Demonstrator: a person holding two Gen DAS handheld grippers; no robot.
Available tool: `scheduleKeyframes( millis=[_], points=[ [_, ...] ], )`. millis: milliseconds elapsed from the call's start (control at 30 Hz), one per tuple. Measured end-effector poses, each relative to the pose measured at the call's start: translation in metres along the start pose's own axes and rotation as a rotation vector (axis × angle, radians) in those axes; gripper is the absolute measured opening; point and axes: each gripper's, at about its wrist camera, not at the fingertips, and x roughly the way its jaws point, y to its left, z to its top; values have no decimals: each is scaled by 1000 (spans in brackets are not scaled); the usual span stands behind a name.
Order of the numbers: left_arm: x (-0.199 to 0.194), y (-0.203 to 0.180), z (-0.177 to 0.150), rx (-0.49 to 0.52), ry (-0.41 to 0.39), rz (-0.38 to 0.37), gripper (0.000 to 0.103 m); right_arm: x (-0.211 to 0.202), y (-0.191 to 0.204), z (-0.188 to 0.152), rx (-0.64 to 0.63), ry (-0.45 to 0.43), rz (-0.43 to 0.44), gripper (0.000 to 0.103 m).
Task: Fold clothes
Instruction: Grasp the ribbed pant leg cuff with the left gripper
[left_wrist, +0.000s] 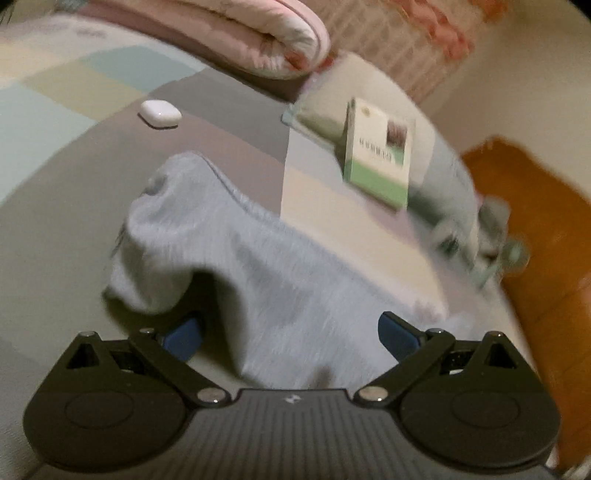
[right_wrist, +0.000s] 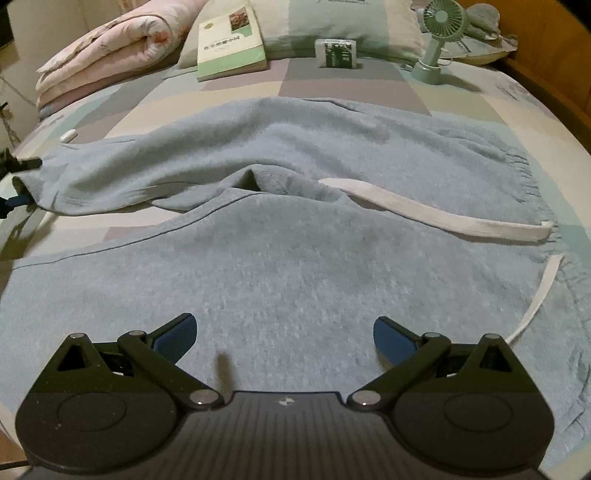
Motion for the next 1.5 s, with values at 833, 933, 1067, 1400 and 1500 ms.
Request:
scheduleKeyframes(
  millis=[833,933,1067,1400,1500],
  points=[
    [33,85,75,-209,-68,152,25,-2,-9,-8,22,4,-48,103],
    [34,73,81,-111,-63,207,12,0,-9,-8,22,10,-50,103],
    [35,46,94,53,-72,290,11,0,-6,-8,7,8,-57,103],
    [16,32,89,141,-117,336,40,3,7,3,-47,19,-50,103],
    [19,43,82,122,-109,311,48,1,15,12,-77,7,1,103]
  ],
)
